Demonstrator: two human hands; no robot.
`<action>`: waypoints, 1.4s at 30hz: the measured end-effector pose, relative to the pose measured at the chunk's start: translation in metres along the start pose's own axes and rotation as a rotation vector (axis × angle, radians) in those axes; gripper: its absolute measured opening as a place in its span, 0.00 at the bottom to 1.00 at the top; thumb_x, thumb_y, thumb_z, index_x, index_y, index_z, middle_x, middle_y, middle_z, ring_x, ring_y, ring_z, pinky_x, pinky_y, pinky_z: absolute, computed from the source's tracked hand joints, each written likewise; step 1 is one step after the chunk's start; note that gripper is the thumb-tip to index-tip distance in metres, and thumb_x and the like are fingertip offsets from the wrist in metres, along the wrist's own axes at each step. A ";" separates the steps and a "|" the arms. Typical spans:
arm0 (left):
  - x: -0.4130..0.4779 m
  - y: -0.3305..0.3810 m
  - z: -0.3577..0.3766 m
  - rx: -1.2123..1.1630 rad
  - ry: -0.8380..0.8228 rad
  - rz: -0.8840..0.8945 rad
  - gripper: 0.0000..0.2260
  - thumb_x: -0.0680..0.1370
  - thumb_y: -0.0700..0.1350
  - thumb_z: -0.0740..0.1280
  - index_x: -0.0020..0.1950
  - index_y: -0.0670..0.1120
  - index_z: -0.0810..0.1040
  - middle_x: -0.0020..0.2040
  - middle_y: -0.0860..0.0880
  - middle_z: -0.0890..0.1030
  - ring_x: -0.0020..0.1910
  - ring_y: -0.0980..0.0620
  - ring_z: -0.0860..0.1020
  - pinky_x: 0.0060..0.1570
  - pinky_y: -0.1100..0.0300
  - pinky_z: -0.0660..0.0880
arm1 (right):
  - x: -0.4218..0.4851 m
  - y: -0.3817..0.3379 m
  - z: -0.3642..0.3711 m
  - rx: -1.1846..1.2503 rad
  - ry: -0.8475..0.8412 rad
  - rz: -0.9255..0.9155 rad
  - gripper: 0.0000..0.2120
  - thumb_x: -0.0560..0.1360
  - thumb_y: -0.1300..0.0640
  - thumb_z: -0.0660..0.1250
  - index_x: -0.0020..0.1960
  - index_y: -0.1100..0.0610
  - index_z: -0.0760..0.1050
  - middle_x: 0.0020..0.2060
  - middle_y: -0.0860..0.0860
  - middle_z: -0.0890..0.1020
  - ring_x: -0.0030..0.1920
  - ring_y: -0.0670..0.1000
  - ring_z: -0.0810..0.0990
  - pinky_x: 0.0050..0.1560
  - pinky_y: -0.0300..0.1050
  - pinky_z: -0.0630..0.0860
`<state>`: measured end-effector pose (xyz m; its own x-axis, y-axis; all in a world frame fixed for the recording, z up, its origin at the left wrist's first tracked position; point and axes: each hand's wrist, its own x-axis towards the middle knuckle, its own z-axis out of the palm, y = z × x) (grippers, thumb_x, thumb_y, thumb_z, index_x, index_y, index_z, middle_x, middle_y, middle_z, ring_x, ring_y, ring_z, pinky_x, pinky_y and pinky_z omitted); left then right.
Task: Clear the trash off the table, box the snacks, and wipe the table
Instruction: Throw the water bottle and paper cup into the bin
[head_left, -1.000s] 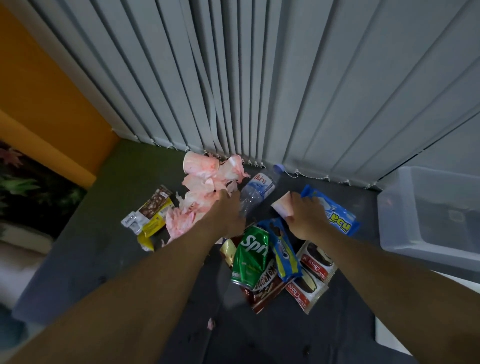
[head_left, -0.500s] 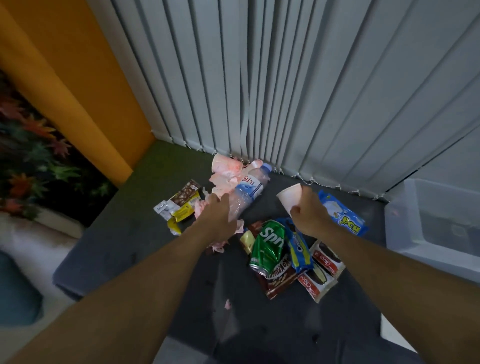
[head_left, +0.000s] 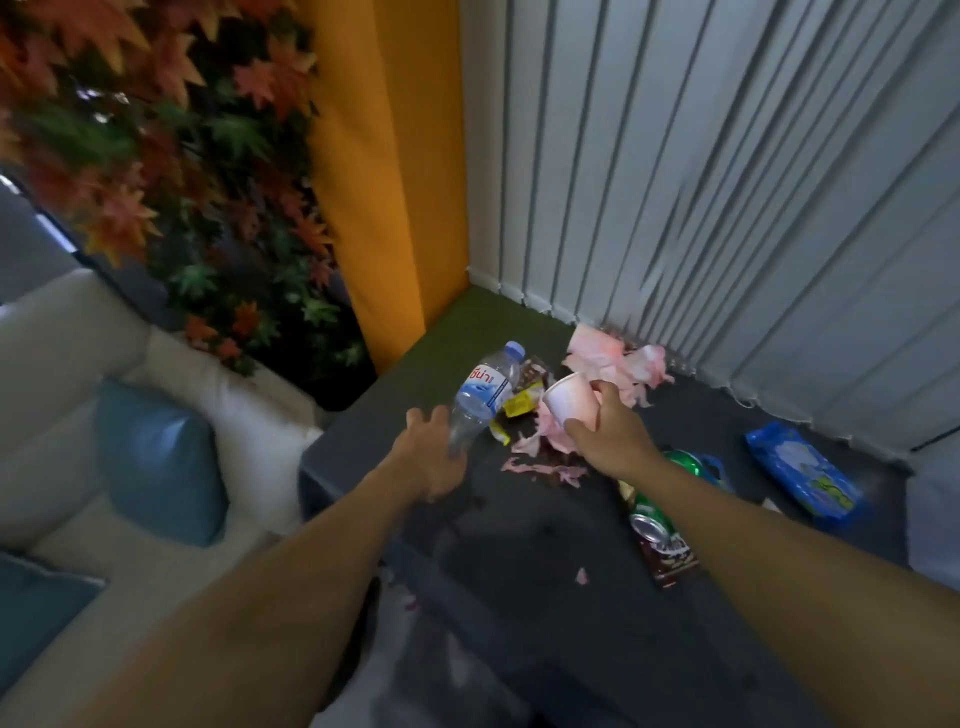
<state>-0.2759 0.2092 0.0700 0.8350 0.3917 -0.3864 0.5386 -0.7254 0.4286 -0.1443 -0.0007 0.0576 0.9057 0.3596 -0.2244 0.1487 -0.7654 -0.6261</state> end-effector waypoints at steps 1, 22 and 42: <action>-0.006 -0.016 -0.005 -0.012 0.014 -0.022 0.25 0.80 0.50 0.64 0.73 0.44 0.61 0.66 0.39 0.66 0.62 0.34 0.75 0.59 0.47 0.74 | -0.003 -0.013 0.010 0.007 -0.008 -0.016 0.29 0.75 0.51 0.67 0.72 0.55 0.61 0.63 0.59 0.77 0.57 0.62 0.77 0.52 0.51 0.75; -0.127 -0.286 -0.007 -0.400 0.257 -0.553 0.22 0.76 0.51 0.68 0.64 0.42 0.67 0.61 0.39 0.74 0.59 0.34 0.75 0.59 0.47 0.72 | -0.046 -0.196 0.255 -0.072 -0.376 -0.348 0.29 0.75 0.53 0.69 0.73 0.55 0.64 0.65 0.56 0.75 0.62 0.58 0.75 0.53 0.44 0.68; -0.062 -0.436 0.186 -0.617 0.067 -0.958 0.19 0.77 0.52 0.66 0.59 0.40 0.67 0.58 0.38 0.77 0.55 0.37 0.77 0.46 0.53 0.68 | -0.026 -0.106 0.517 -0.455 -0.815 -0.239 0.29 0.76 0.50 0.67 0.73 0.54 0.61 0.68 0.57 0.70 0.67 0.60 0.69 0.63 0.50 0.65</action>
<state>-0.5833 0.3955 -0.2446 0.0453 0.6774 -0.7342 0.9056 0.2824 0.3165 -0.3894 0.3473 -0.2560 0.3033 0.6618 -0.6856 0.5881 -0.6961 -0.4118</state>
